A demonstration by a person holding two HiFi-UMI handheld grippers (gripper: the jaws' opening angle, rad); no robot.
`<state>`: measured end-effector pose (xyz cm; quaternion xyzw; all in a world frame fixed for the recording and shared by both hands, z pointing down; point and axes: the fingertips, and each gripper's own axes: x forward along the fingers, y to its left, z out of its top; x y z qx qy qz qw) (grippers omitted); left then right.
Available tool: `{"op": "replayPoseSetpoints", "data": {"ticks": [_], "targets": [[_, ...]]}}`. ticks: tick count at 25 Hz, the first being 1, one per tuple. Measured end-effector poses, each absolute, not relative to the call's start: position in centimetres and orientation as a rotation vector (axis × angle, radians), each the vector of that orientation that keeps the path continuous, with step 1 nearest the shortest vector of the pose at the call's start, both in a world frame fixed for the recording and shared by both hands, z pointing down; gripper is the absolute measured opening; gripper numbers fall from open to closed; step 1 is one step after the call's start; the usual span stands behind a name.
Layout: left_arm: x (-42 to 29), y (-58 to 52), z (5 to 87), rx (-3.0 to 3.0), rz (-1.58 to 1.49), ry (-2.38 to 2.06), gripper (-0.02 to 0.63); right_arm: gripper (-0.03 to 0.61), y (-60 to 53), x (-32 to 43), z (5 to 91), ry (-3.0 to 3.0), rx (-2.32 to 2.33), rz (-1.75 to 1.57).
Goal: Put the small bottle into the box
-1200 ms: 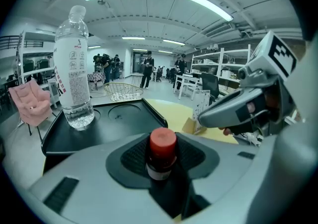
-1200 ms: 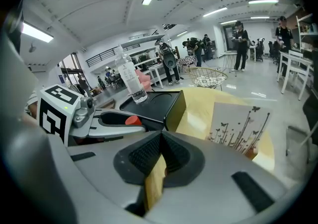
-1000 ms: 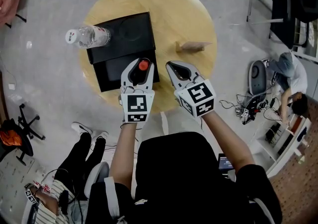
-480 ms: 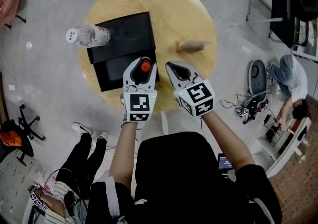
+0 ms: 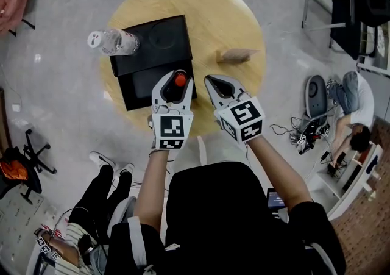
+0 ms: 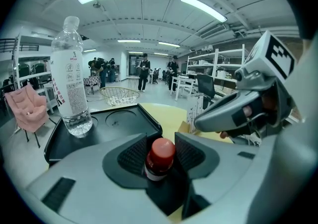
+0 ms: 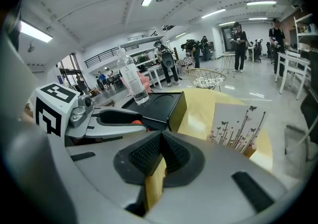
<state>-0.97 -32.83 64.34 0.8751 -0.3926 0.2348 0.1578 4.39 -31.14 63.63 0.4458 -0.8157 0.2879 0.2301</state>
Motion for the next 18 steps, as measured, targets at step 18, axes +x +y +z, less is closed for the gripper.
{"op": "replayPoseSetpoints", "data": {"ticks": [18], "targets": [[-3.9, -30.4, 54.9, 2.592, 0.517, -1.197, 0.122, 0.0, -29.6, 3.6, 57.3, -2.323, 1.306, 0.645]]}}
